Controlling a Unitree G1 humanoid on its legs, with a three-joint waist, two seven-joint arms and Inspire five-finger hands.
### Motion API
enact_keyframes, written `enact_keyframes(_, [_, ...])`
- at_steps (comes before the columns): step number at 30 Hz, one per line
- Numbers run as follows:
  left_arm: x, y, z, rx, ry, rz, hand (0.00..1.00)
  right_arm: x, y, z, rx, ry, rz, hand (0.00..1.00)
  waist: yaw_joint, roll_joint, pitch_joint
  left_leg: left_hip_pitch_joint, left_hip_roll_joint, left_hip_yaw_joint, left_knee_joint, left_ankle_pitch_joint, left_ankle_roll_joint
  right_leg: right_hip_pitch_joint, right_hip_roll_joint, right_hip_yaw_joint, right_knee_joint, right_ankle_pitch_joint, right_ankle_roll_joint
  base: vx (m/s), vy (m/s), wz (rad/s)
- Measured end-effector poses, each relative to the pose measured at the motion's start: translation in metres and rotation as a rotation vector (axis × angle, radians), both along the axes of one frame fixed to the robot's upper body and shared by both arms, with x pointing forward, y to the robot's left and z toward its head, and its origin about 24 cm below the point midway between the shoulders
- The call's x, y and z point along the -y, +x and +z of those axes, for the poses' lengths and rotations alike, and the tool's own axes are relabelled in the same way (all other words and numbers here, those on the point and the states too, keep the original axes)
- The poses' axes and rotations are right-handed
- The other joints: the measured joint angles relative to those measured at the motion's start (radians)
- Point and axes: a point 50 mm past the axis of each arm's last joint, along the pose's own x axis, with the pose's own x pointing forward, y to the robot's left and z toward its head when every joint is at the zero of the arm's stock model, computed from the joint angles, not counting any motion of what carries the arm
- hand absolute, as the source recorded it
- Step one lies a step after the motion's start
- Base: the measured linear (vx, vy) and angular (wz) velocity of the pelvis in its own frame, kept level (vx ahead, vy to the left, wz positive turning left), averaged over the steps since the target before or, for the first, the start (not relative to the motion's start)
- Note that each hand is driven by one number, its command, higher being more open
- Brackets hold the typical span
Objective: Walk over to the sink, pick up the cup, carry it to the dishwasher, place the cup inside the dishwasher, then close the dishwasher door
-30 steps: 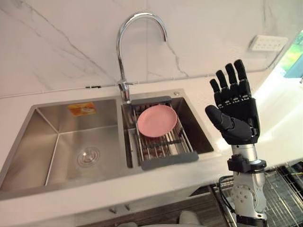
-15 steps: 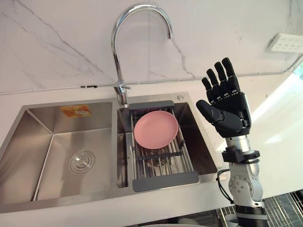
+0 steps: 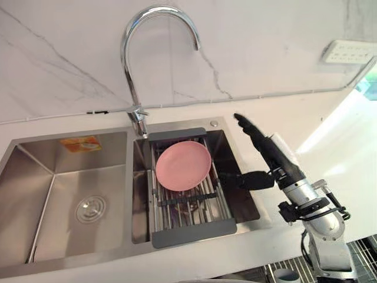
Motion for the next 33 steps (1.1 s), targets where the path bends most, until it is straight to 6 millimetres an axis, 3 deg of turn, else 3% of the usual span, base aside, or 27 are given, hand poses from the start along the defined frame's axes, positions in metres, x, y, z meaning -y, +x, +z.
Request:
enact_keyframes(4, [0.0, -0.008, 0.0, -0.019, -0.001, 0.004, 1.0, -0.018, -0.005, 0.01, 0.104, -0.226, 0.063, 1.0, 0.001, -0.003, -0.025, 0.007, 0.004, 0.009, -0.002, 0.0, 0.0, 0.007, 0.0, -0.025, 0.0, -0.007, -0.003, 0.0, -0.002, 0.01])
enact_keyframes(9, [-0.001, -0.01, 0.0, -0.025, 0.003, 0.002, 1.0, -0.039, -0.007, 0.006, 0.162, -0.42, 0.138, 1.0, 0.008, -0.011, -0.044, 0.008, 0.005, 0.007, -0.016, 0.0, -0.001, 0.007, 0.0, -0.04, 0.0, -0.009, -0.003, -0.01, -0.001, 0.04])
enact_keyframes(16, [-0.007, -0.014, 0.001, -0.046, 0.017, -0.003, 1.0, -0.059, -0.004, 0.0, 0.219, -0.554, 0.17, 1.0, 0.012, -0.031, -0.07, 0.008, 0.005, 0.005, -0.021, 0.0, -0.001, 0.007, 0.0, -0.043, -0.001, -0.01, -0.003, 0.0, 0.001, 0.0])
enact_keyframes(24, [-0.01, -0.014, 0.002, -0.048, 0.02, 0.013, 1.0, -0.066, 0.006, -0.024, 0.227, -0.694, 0.123, 1.0, 0.019, -0.045, -0.083, -0.002, 0.005, -0.013, -0.021, 0.001, -0.002, 0.003, -0.001, -0.059, -0.001, -0.01, -0.005, -0.01, -0.004, 0.05])
enact_keyframes(33, [-0.011, -0.01, 0.001, -0.043, 0.008, 0.016, 1.0, -0.071, 0.019, -0.053, 0.151, -0.793, 0.122, 1.0, 0.031, -0.039, -0.08, -0.01, 0.008, -0.021, -0.022, 0.001, -0.007, 0.003, -0.002, -0.069, -0.002, 0.008, 0.011, 0.0, -0.001, 0.01])
